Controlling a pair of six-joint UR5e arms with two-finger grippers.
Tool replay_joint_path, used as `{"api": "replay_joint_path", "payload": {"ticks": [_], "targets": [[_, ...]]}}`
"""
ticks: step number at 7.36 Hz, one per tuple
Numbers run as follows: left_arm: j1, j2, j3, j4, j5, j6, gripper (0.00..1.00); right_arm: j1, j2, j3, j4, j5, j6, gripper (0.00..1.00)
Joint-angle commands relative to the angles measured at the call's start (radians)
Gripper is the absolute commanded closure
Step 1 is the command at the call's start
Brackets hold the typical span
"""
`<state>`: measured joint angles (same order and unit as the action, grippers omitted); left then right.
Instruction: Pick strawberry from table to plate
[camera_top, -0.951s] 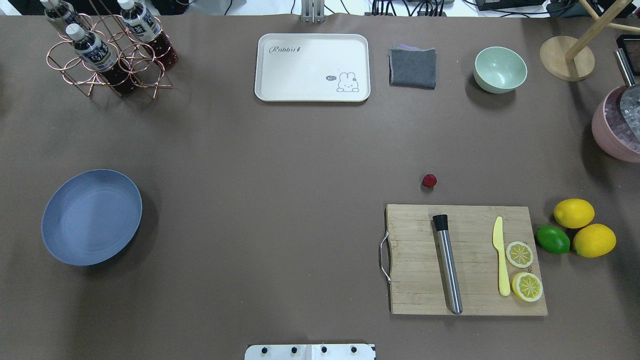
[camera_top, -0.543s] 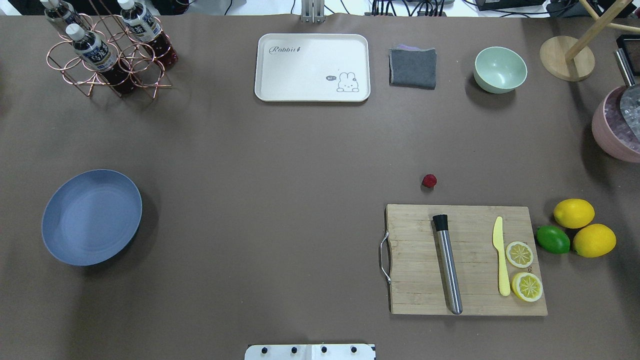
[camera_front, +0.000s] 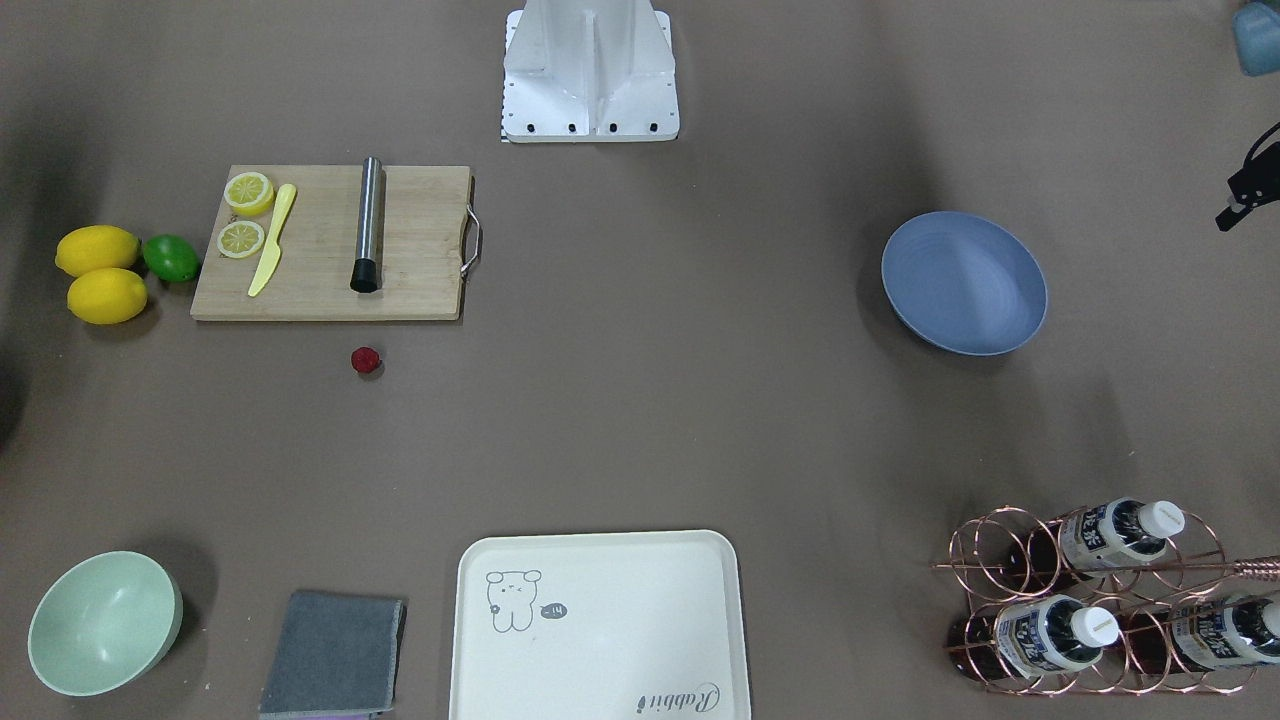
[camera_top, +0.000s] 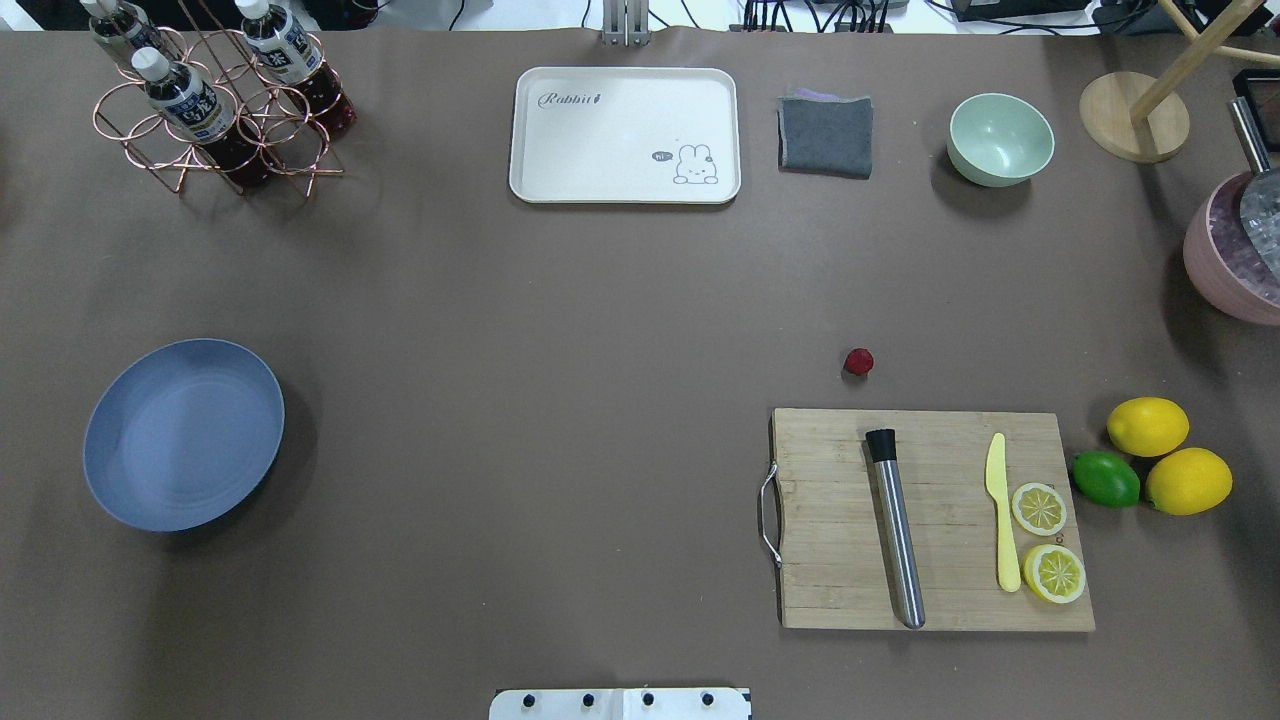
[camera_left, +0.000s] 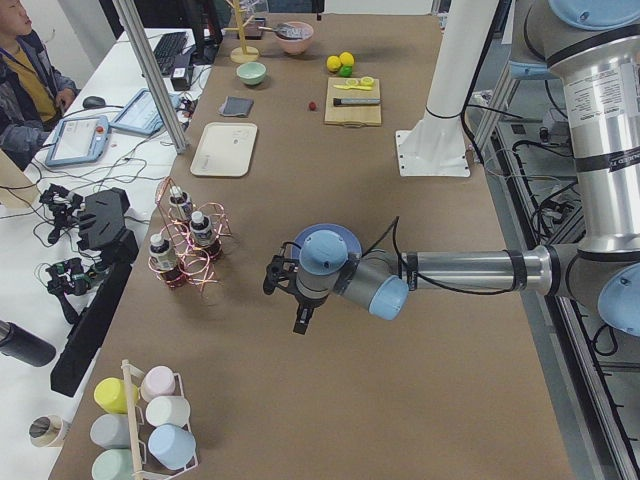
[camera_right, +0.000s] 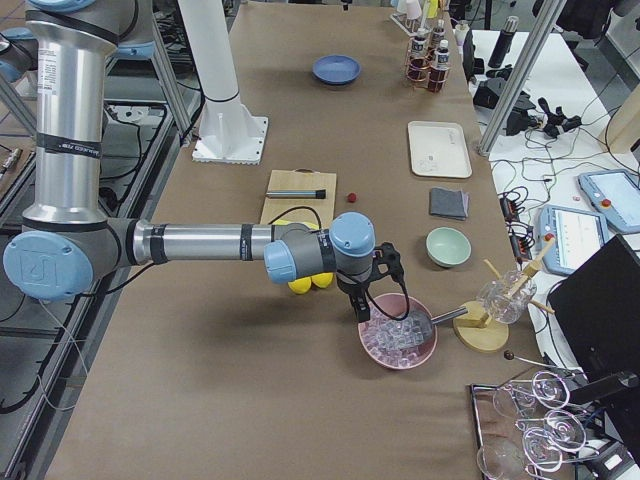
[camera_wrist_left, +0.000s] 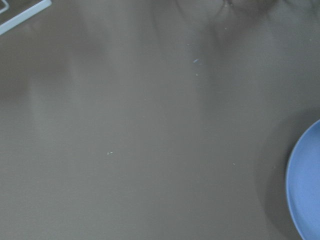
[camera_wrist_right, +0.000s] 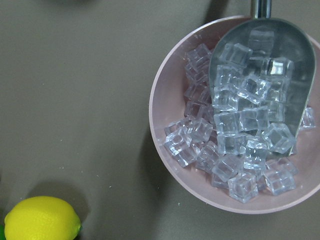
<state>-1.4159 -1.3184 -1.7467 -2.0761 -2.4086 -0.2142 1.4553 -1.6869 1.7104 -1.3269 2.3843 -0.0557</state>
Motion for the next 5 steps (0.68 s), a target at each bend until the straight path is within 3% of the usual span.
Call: {"api": "replay_joint_path", "payload": {"ticks": [1, 5], "targets": [[0.006, -0.007, 0.016, -0.004, 0.005, -0.092, 0.02, -0.001, -0.001, -0.002, -0.002, 0.001, 0.000, 0.00], [0.078, -0.004, -0.004, -0.006, 0.020, -0.094, 0.02, -0.001, -0.004, 0.000, -0.002, -0.001, 0.000, 0.00]]}}
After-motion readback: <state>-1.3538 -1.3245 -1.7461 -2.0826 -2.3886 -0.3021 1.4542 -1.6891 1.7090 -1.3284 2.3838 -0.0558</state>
